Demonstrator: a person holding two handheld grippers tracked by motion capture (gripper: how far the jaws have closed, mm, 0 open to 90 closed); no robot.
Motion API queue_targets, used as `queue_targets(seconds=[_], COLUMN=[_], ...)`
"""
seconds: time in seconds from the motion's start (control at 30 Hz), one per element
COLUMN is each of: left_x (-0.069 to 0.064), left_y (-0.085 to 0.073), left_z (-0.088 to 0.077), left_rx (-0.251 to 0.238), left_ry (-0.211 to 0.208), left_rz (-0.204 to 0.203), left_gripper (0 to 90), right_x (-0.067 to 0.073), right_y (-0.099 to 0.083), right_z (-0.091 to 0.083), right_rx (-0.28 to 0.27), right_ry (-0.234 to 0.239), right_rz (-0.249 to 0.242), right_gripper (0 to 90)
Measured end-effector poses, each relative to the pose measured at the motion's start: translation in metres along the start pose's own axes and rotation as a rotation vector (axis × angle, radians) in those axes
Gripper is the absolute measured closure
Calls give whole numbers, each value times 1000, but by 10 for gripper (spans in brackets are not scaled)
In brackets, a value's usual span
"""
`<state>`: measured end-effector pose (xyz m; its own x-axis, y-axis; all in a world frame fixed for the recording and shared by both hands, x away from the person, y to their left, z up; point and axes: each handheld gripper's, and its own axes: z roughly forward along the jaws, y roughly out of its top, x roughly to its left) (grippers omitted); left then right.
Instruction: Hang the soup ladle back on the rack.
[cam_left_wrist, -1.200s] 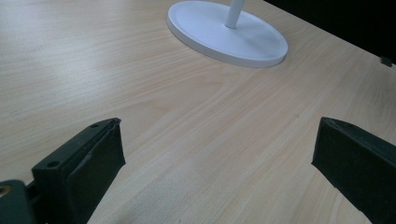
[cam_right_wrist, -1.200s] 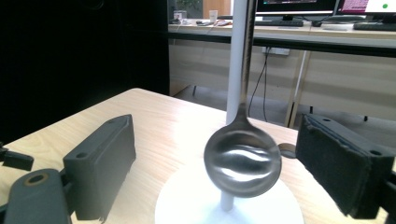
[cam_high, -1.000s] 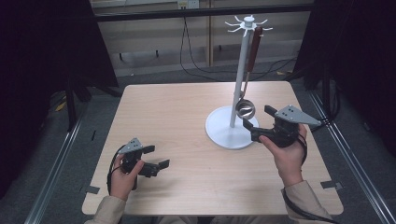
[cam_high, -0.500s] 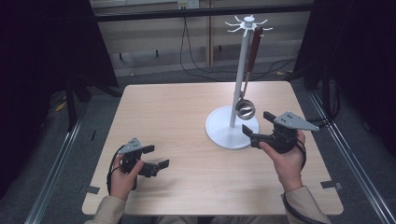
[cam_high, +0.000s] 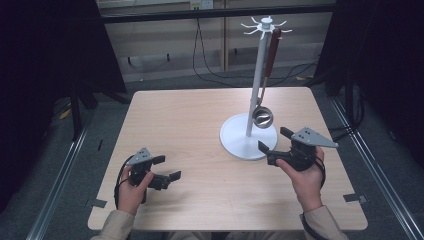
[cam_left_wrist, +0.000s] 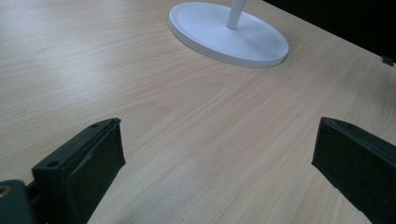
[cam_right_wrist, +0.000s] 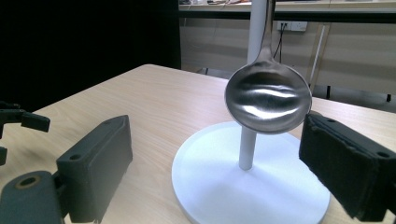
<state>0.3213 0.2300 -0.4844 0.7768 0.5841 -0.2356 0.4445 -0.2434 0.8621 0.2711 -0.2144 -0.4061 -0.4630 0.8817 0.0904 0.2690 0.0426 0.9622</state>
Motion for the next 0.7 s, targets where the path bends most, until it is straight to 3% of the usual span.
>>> queue_targets(seconds=[0.7], left_x=[0], left_y=[0], left_z=[0], left_rx=[1], left_ry=[2], left_rz=[4], left_gripper=[19], right_x=[-2], right_y=[-25], right_z=[-3], right_rx=[23], right_ry=[15], right_rz=[22], right_gripper=[94])
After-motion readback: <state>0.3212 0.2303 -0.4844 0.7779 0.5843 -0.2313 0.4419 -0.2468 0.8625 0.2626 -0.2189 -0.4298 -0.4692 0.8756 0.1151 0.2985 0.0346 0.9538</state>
